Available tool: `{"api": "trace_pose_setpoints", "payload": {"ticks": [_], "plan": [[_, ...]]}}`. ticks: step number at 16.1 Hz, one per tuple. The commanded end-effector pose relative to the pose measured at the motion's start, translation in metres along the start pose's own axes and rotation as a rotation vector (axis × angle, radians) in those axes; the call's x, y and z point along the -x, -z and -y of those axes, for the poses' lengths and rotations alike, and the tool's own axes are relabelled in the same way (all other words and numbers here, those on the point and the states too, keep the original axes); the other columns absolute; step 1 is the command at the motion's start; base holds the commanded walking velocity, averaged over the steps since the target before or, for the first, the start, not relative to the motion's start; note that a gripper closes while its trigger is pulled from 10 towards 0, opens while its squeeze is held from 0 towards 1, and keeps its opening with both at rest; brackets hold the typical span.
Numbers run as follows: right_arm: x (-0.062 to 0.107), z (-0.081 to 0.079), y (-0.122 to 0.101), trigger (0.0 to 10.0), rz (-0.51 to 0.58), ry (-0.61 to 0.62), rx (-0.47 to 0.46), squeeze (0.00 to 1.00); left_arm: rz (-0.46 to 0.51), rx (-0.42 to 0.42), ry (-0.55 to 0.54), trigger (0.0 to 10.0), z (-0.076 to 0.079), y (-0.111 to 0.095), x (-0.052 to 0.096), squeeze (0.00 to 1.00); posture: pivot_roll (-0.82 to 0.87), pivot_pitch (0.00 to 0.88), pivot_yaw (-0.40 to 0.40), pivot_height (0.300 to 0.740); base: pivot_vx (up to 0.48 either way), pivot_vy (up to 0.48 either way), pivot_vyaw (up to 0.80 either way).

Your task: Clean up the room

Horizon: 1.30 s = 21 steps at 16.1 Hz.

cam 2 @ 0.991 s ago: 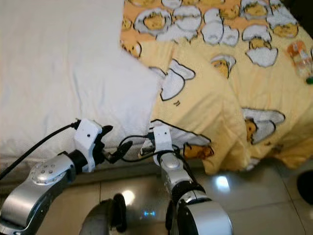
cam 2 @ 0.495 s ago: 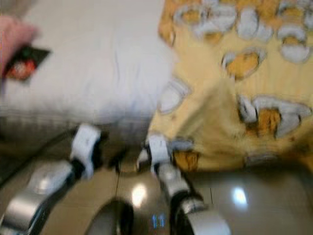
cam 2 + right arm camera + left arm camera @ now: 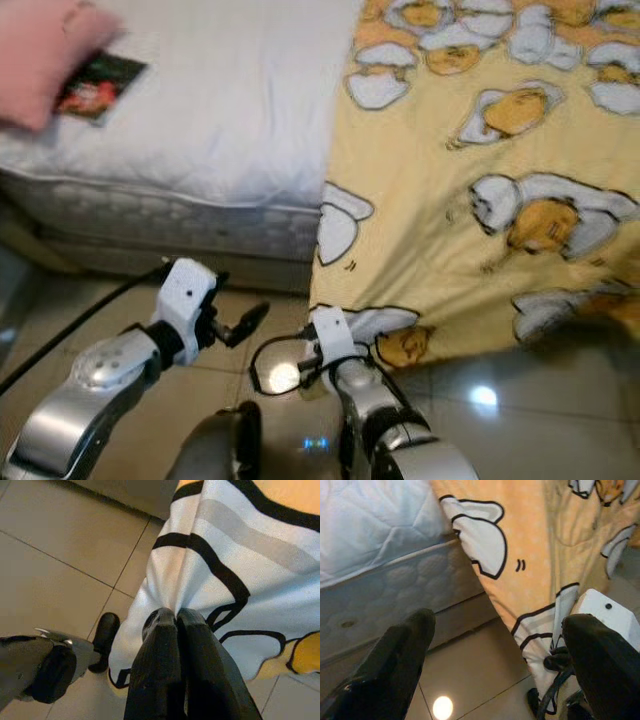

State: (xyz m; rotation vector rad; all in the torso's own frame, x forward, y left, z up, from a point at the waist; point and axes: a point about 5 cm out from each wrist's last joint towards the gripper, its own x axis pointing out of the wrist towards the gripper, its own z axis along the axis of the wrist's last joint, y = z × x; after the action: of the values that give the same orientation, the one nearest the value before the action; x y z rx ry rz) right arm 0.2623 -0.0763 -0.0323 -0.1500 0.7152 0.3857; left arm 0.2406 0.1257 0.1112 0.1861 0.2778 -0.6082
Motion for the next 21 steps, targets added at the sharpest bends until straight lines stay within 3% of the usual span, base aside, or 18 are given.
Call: {"api": "trace_pose_setpoints", "payload": {"ticks": [1, 2, 4, 5, 6, 9, 10, 11, 13, 14, 15, 17, 19, 21], "plan": [[0.001, -0.004, 0.005, 0.0, -0.014, -0.010, 0.020, 0.00, -0.007, -0.011, 0.001, 10.0, 0.001, 0.001, -0.001, 0.00, 0.06, 0.224, 0.038, 0.740, 0.000, 0.000, 0.00], [0.000, -0.005, 0.003, 10.0, -0.009, -0.011, 0.012, 0.00, -0.009, -0.017, 0.000, 10.0, 0.001, 0.002, -0.003, 0.00, 0.06, 0.220, 0.038, 0.740, 0.000, 0.000, 0.00], [-0.001, -0.006, -0.005, 10.0, 0.027, 0.005, 0.015, 0.01, -0.008, -0.044, -0.017, 10.0, -0.003, 0.003, -0.006, 0.00, 0.06, 0.208, 0.036, 0.740, 0.000, 0.000, 0.00], [-0.002, -0.005, -0.015, 10.0, 0.082, 0.011, -0.007, 1.00, -0.001, -0.058, -0.058, 10.0, -0.008, 0.003, -0.010, 0.00, 0.05, 0.185, 0.033, 0.740, 0.000, 0.000, 0.00], [-0.002, -0.006, -0.026, 10.0, 0.138, 0.014, -0.008, 1.00, 0.012, -0.037, -0.150, 10.0, -0.016, 0.004, -0.014, 0.00, 0.04, 0.158, 0.031, 0.740, 0.000, 0.000, 0.00], [-0.003, -0.005, -0.041, 10.0, 0.195, 0.022, -0.015, 1.00, 0.075, 0.021, -0.264, 10.0, -0.027, 0.002, -0.022, 0.00, 0.01, 0.111, 0.029, 0.740, 0.000, 0.000, 0.00], [-0.002, -0.004, -0.052, 10.0, 0.250, 0.020, -0.023, 1.00, 0.123, 0.042, -0.377, 10.0, -0.036, -0.001, -0.027, 0.00, -0.01, 0.067, 0.029, 0.740, 0.000, 0.000, 0.00], [-0.002, -0.002, -0.059, 10.0, 0.285, 0.023, -0.028, 1.00, 0.139, 0.045, -0.422, 10.0, -0.040, -0.003, -0.030, 0.00, -0.02, 0.051, 0.027, 0.740, 0.000, 0.000, 0.00], [0.004, 0.013, -0.086, 10.0, 0.438, 0.079, -0.042, 1.00, 0.175, 0.057, -0.502, 10.0, -0.048, -0.009, -0.039, 0.00, -0.04, 0.000, 0.022, 0.740, 0.000, 0.000, 0.00], [0.018, 0.039, -0.108, 10.0, 0.611, 0.179, -0.029, 1.00, 0.209, 0.080, -0.550, 10.0, -0.054, -0.014, -0.043, 0.00, -0.06, 0.000, 0.025, 0.740, 0.000, 0.000, 0.00], [0.034, 0.066, -0.117, 10.0, 0.725, 0.293, -0.031, 1.00, 0.233, 0.119, -0.604, 10.0, -0.061, -0.015, -0.044, 0.00, -0.07, 0.000, 0.029, 0.740, 0.000, 0.000, 0.00], [0.062, 0.099, -0.112, 10.0, 0.841, 0.433, -0.043, 1.00, 0.257, 0.140, -0.686, 10.0, -0.075, -0.017, -0.046, 0.00, -0.11, 0.000, 0.040, 0.740, 0.000, 0.000, 0.00], [0.090, 0.115, -0.103, 10.0, 0.940, 0.498, -0.064, 1.00, 0.313, 0.107, -0.766, 10.0, -0.085, -0.024, -0.041, 0.00, -0.15, 0.000, 0.051, 0.740, 0.000, -0.236, 0.00], [0.097, 0.110, -0.096, 10.0, 0.971, 0.447, -0.049, 1.00, 0.325, 0.081, -0.778, 10.0, -0.085, -0.026, -0.042, 0.00, -0.17, 0.000, 0.062, 0.740, 0.000, -0.472, 0.00]]}}
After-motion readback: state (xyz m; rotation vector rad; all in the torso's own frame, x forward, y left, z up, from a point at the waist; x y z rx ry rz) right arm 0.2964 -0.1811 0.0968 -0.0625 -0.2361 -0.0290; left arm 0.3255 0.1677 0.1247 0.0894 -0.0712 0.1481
